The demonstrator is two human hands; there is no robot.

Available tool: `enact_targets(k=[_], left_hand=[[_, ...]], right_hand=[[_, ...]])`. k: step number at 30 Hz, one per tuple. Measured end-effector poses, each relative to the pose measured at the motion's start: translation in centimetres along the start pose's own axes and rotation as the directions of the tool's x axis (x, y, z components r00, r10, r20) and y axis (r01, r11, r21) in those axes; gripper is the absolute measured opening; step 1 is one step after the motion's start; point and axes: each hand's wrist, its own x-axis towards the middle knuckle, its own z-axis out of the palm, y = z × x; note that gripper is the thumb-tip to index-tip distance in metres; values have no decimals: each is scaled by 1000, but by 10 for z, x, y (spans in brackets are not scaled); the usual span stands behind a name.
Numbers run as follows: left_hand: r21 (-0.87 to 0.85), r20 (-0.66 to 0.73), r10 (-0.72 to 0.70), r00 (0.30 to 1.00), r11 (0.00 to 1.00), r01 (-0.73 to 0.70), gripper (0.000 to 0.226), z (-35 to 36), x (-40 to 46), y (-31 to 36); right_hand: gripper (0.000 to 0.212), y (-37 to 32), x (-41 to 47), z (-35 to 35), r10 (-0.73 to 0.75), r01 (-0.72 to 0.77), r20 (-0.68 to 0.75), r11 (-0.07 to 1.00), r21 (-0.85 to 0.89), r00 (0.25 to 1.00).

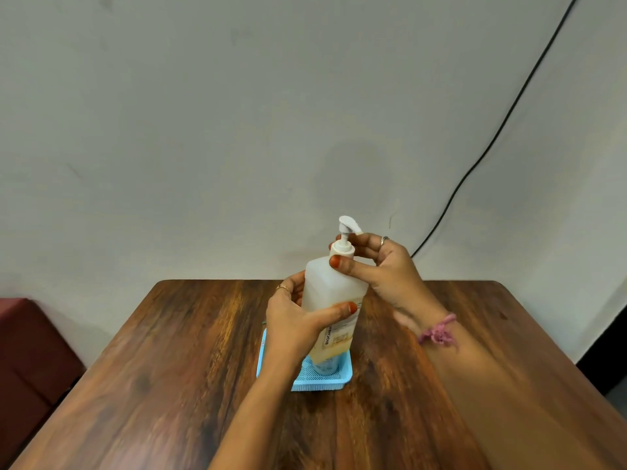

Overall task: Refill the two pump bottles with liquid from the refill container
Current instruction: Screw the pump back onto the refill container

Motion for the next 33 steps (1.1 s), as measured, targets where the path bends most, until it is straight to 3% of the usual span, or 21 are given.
enact_targets(k=[4, 6, 8, 11, 13, 15, 17, 20, 22, 24, 29, 33], left_hand=[[-15, -8, -20, 1000, 1000, 20, 79, 6, -5, -3], [-21, -1, -28, 1000, 999, 27, 80, 7, -6, -4], [-25, 9, -28, 1000, 999, 29, 81, 7, -5, -2], [-11, 30, -16, 999, 1000, 16, 85, 6, -2, 3], [-7, 31, -5, 999, 1000, 5, 86, 6, -2, 4], [17, 25, 11, 1000, 1000, -11, 83, 6, -4, 3], [35, 31, 11, 999, 999, -12, 77, 8, -7, 2], [16, 50, -17, 999, 1000, 16, 76, 8, -8, 2], [-5, 54, -27, 998, 1000, 27, 80, 6, -7, 3], [-9, 54, -20, 998, 1000, 21, 82, 5, -6, 5], [-41, 52, -28, 998, 999, 30, 81, 1, -8, 5], [-72, 62, -35, 997, 997, 39, 92, -3, -11, 3]], right_hand=[[52, 6, -4, 10, 4, -12, -175, 999, -47, 985], [59, 3, -2, 5, 39, -48, -90, 995, -93, 995], [67, -2, -1, -5, 82, -75, 84, 994, -82, 993], [48, -11, -3, -13, 62, -61, 245, 998, -14, 968], [41, -11, -6, -6, 26, -27, 139, 1000, 4, 990], [47, -4, -8, 6, 29, -30, -65, 1000, -8, 997], [57, 1, -9, 12, 46, -52, -160, 998, -32, 986], [77, -4, -6, 0, 75, -75, -10, 991, -114, 997], [67, -10, -5, -12, 79, -72, 160, 996, -45, 984], [47, -15, -7, -16, 36, -38, 228, 999, 4, 973], [51, -6, -8, 3, 23, -21, -70, 999, 35, 997], [50, -4, -13, 9, 5, -10, -129, 999, -38, 992]])
